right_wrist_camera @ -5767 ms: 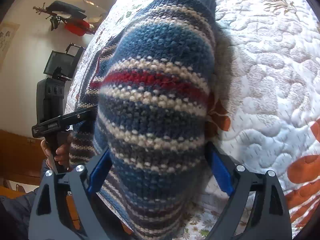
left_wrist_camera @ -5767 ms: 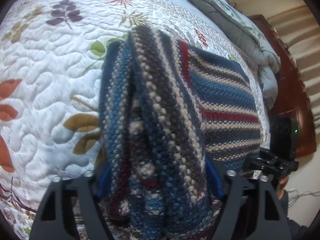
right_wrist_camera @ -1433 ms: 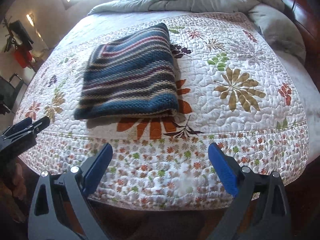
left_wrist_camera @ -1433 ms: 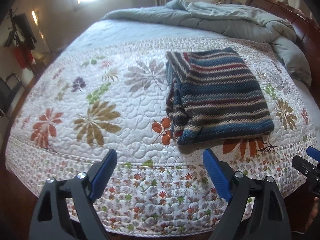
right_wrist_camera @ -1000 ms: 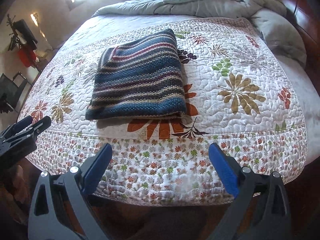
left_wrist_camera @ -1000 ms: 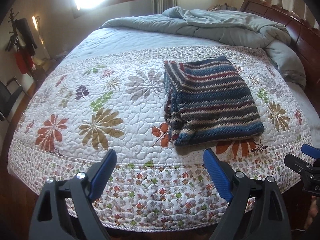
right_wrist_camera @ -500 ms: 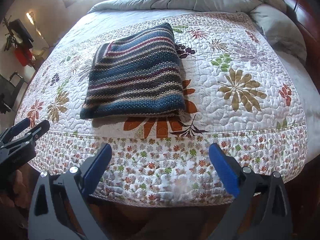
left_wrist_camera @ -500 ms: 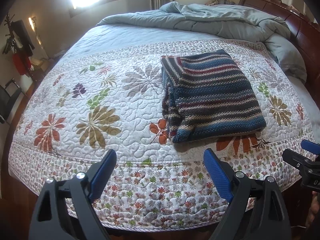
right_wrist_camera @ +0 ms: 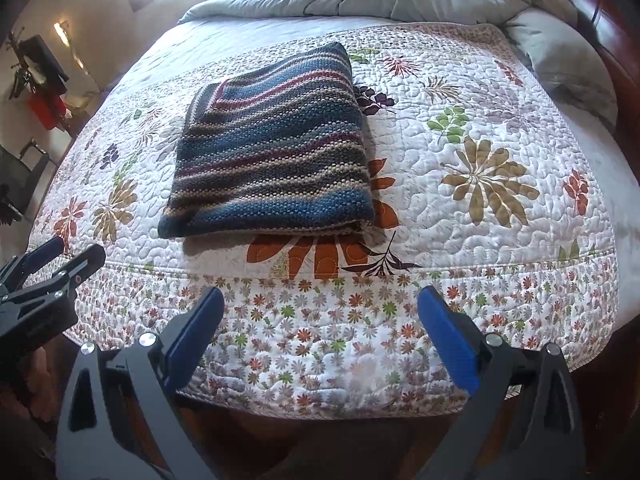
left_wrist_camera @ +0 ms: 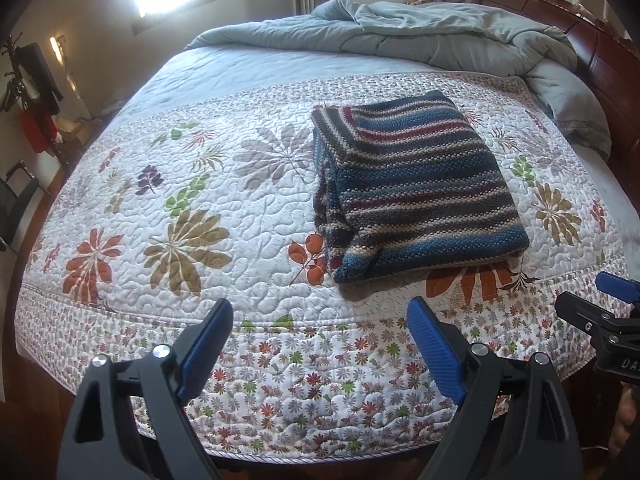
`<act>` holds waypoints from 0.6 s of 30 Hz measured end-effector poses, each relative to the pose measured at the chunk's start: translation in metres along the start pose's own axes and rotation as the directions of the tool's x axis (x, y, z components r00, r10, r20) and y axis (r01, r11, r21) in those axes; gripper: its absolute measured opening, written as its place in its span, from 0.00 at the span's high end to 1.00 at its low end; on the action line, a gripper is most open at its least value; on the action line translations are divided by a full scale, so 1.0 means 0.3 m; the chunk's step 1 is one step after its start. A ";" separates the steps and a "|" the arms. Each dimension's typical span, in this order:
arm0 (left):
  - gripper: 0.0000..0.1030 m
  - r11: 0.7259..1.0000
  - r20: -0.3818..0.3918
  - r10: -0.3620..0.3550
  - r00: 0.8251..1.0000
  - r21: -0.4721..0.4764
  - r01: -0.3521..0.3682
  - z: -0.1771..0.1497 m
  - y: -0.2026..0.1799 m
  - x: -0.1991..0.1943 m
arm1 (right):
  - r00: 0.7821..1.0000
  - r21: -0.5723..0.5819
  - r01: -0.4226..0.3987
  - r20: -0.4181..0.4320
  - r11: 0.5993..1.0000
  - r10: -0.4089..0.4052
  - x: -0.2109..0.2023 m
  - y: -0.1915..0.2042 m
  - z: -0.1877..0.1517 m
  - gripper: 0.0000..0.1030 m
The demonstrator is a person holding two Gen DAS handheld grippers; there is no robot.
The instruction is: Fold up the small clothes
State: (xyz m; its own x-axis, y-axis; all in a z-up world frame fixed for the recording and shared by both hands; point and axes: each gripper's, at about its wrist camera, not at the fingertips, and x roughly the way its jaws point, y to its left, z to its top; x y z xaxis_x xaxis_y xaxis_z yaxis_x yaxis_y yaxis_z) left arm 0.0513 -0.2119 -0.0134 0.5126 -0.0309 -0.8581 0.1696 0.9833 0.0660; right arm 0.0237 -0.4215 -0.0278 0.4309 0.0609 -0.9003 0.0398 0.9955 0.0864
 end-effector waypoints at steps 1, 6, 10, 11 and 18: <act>0.13 1.000 0.002 0.000 1.000 0.001 0.000 0.001 -0.004 0.000 | 1.000 0.001 -0.001 0.000 1.000 0.001 0.001 -0.001 0.001 0.06; 0.13 1.000 0.005 -0.001 1.000 0.004 0.001 0.003 -0.010 0.000 | 1.000 0.003 -0.004 -0.002 1.000 0.004 0.003 -0.001 0.003 0.06; 0.13 1.000 0.000 -0.004 1.000 0.001 0.004 0.005 -0.008 0.001 | 1.000 0.003 -0.004 -0.002 1.000 0.004 0.004 0.002 0.003 0.06; 0.13 1.000 -0.002 -0.004 1.000 0.000 0.004 0.007 -0.008 0.002 | 1.000 0.004 -0.004 -0.001 1.000 0.004 0.003 0.002 0.002 0.06; 0.13 1.000 -0.012 -0.010 1.000 0.004 0.010 0.008 -0.013 0.005 | 1.000 0.009 -0.005 -0.003 1.000 0.005 0.011 -0.004 0.005 0.06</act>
State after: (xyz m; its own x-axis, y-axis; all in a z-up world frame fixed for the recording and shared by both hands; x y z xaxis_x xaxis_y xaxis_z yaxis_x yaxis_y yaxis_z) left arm 0.0534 -0.2163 -0.0138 0.5011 -0.0383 -0.8646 0.1777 0.9823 0.0595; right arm 0.0265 -0.4227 -0.0302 0.4286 0.0657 -0.9011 0.0461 0.9945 0.0944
